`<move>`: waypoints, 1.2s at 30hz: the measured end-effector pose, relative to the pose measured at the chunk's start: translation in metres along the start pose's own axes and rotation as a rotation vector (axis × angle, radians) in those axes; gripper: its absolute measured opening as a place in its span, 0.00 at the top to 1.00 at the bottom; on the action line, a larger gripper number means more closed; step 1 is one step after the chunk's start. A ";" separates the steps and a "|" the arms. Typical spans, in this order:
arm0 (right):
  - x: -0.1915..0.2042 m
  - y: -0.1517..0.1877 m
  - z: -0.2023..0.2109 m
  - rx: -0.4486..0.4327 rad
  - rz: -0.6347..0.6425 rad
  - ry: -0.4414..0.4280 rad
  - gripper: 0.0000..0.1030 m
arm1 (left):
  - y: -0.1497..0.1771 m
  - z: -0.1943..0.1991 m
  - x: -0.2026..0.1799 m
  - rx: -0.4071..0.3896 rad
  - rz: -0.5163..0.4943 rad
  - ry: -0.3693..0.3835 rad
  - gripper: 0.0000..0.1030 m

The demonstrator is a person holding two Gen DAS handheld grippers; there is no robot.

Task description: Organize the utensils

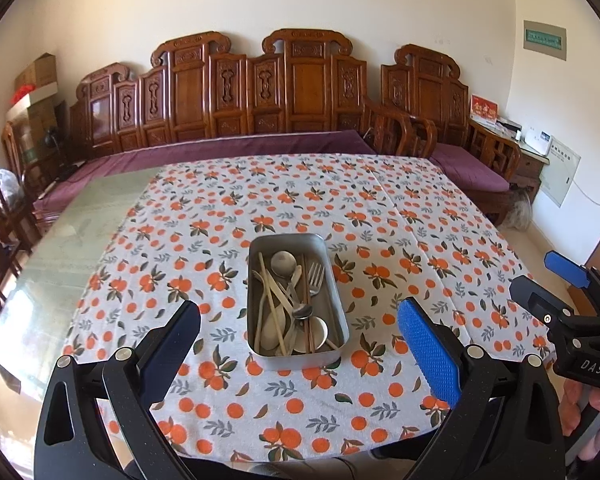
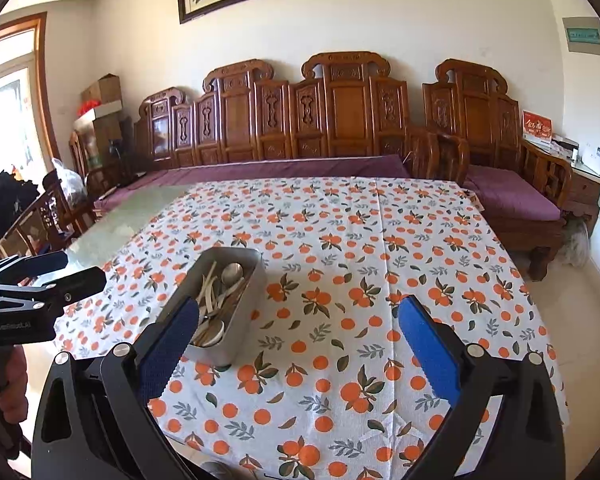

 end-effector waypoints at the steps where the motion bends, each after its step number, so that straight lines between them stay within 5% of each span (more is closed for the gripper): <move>1: 0.001 -0.003 0.003 -0.006 0.000 0.001 0.02 | -0.001 0.003 0.000 -0.004 -0.001 0.000 0.08; 24: 0.019 -0.084 0.085 -0.251 0.055 0.022 0.02 | -0.063 0.094 -0.017 -0.231 -0.008 -0.028 0.08; 36: 0.020 -0.088 0.090 -0.262 0.062 0.024 0.02 | -0.065 0.100 -0.016 -0.255 -0.010 -0.044 0.08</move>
Point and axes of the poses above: each gripper's, at about its wrist camera, not at the fingertips, and z roughly against the way its jaws point, x to its left, y to its underside, the point moved 8 cm from there along -z, roughly the way its jaws point, and after that the axes turned 12 degrees about -x, right-handed, at the moved point
